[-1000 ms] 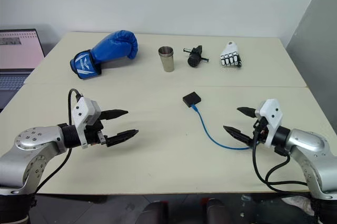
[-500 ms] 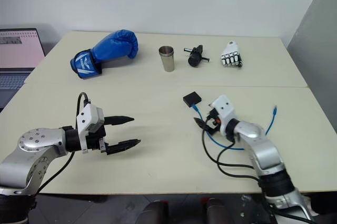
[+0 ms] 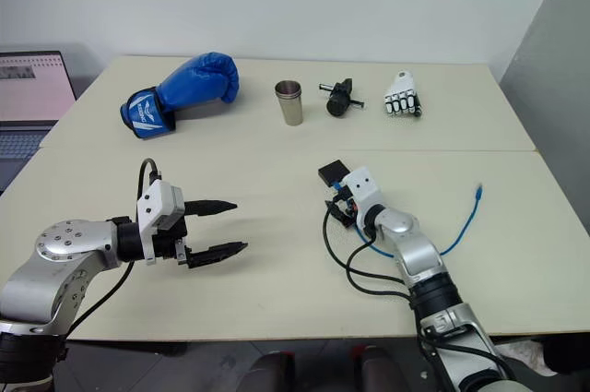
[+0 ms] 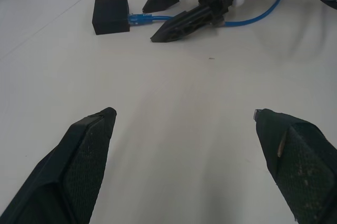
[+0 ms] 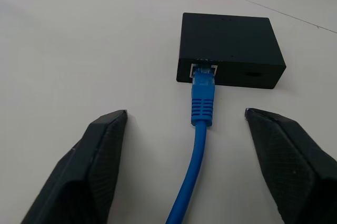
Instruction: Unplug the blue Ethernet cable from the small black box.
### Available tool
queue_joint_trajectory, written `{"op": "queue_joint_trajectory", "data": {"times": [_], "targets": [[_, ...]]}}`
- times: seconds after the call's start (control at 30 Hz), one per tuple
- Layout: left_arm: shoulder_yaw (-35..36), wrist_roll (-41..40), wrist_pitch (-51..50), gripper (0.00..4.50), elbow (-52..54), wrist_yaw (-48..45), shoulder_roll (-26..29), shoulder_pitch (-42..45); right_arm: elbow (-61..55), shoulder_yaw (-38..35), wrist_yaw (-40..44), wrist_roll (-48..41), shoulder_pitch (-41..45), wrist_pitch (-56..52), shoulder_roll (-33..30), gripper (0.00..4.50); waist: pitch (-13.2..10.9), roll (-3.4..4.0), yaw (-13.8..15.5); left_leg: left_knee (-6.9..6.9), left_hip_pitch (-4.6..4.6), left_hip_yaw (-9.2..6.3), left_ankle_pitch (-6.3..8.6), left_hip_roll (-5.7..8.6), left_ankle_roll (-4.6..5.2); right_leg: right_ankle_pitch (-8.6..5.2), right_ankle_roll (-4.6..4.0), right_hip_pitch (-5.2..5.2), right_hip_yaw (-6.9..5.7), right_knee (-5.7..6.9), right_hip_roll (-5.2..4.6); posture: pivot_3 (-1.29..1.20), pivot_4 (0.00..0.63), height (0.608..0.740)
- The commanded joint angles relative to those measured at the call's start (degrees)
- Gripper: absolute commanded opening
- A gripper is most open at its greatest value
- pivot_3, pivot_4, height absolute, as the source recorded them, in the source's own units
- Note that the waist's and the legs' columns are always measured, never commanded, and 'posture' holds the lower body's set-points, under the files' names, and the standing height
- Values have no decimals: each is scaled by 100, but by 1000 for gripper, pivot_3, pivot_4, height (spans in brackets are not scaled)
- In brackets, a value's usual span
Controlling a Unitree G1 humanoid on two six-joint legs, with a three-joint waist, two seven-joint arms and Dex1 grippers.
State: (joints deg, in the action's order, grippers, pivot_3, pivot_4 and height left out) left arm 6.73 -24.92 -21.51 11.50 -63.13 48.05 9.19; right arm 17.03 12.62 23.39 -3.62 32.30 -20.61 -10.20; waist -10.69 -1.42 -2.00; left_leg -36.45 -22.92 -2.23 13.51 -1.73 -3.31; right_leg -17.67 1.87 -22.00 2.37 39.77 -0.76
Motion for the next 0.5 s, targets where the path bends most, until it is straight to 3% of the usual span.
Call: {"op": "queue_joint_trajectory", "data": {"times": [0.03, 0.33, 0.5], "targets": [[34, 12, 101, 4500, 87, -13, 31, -22, 35, -84, -36, 109, 110, 101, 4, 2630, 0, 0, -2, -1, 0, 0, 0, 0, 0, 0, -1, 0, 0, 3, 0, 0, 150, 740], [13, -11, 25, 4500, -59, 74, -39, 80, -108, -14, 19, 310, 52, 180, -145, 302, 0, 0, 4, -6, 0, -1, 0, 1, 0, -1, -2, -2, -1, 11, 0, 0, 150, 740], [125, -235, -367, 4500, -393, 263, -209, 315, -879, 497, 747, 767, -97, 1068, -826, 108, -1, 2, 18, -10, -3, 0, 0, 4, 0, -2, -2, -4, -1, 10, -2, 0, 150, 740]]}}
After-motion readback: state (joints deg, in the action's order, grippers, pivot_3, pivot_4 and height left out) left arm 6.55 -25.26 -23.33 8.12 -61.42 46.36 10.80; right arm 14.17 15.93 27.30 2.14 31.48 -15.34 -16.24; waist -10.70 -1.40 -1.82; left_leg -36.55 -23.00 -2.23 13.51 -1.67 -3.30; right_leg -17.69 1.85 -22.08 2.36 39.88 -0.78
